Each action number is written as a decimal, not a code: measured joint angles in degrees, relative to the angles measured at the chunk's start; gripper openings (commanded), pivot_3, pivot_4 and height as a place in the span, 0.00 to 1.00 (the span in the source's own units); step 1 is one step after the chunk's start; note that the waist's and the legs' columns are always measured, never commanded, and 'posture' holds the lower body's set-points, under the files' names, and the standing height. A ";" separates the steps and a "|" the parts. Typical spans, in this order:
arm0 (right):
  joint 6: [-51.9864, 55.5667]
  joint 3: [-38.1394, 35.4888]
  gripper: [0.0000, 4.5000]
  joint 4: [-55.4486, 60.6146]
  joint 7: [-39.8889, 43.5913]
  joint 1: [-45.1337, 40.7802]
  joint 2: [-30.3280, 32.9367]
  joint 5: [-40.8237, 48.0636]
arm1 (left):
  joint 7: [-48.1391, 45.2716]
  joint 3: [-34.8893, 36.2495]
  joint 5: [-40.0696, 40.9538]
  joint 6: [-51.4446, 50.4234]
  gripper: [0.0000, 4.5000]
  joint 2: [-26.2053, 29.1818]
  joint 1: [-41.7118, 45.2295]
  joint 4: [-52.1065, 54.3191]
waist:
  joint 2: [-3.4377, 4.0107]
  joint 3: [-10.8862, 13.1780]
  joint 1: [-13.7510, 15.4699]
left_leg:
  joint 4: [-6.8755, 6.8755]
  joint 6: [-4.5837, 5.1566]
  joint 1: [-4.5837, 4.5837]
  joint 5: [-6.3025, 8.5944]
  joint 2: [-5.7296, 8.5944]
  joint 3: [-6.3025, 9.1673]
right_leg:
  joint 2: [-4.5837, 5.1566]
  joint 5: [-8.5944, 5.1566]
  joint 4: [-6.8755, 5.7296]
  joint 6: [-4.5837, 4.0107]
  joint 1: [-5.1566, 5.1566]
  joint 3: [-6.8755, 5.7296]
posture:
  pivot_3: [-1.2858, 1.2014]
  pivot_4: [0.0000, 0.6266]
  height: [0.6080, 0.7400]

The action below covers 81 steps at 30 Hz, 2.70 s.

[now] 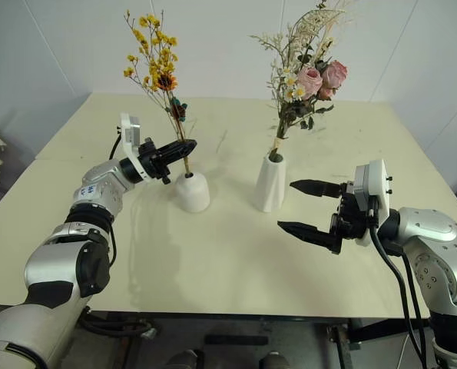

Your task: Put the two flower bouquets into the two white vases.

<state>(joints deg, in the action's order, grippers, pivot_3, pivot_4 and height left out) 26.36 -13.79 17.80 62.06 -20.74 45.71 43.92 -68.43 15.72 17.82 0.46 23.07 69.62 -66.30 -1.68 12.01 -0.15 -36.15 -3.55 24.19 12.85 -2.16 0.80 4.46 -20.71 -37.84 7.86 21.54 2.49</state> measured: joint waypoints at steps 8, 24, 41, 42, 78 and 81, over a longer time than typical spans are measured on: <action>-0.02 0.00 1.00 0.00 -0.13 0.00 0.00 -0.02 | 0.01 -0.02 0.00 -0.10 0.01 0.01 1.32 -0.07 | 0.00 0.00 -0.04 | 0.02 0.00 0.00 0.00 0.00 0.00 | 0.00 0.00 0.02 0.00 0.00 0.00 | 0.52 0.24 1.00; -0.02 0.00 1.00 0.00 -0.14 0.02 0.00 -0.02 | 1.67 -0.03 -0.65 1.07 0.01 0.37 1.34 -2.49 | 0.00 0.00 -0.03 | 0.02 0.00 0.00 0.00 0.00 0.00 | 0.00 0.00 0.02 0.00 0.00 0.00 | 0.52 0.24 1.00; -0.04 0.00 1.00 -0.02 -0.13 0.01 0.00 -0.05 | 1.94 -0.54 -2.01 1.39 0.01 -0.15 1.39 -4.21 | 0.00 0.00 -0.01 | 0.02 0.00 0.00 0.00 0.00 0.00 | 0.00 0.00 0.02 0.00 0.00 -0.01 | 0.52 0.24 1.00; -0.04 0.00 1.00 -0.02 -0.13 0.01 0.00 -0.05 | 1.93 -0.62 -2.23 1.38 0.01 -0.31 1.39 -4.25 | 0.00 0.00 -0.02 | 0.03 0.00 0.00 0.00 0.00 0.00 | 0.00 0.00 0.02 0.00 0.00 0.00 | 0.52 0.24 1.00; -0.10 0.00 1.00 -0.10 -0.20 -0.04 0.00 -0.62 | -0.56 -4.25 -6.88 2.15 0.35 0.53 -0.56 -4.25 | 0.00 0.00 -0.02 | 0.03 0.00 0.00 0.00 0.00 0.00 | 0.00 0.00 0.02 0.00 0.00 0.00 | 0.52 0.24 1.00; -0.10 0.00 1.00 -0.10 -0.20 -0.06 0.00 -0.63 | -1.84 -4.45 -6.89 1.01 0.56 0.68 -0.55 -4.24 | 0.00 0.00 -0.06 | 0.03 0.00 0.00 0.00 0.00 0.00 | 0.00 0.00 0.02 0.00 0.00 -0.01 | 0.52 0.24 1.00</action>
<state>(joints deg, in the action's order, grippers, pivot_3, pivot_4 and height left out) 26.27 -13.79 17.69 61.86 -20.81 45.71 43.30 -70.27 11.27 10.93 1.47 23.75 69.07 -70.54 -1.68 12.01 -0.20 -36.12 -3.55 24.19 12.85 -2.16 0.79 4.46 -20.71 -37.82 7.86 21.54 2.48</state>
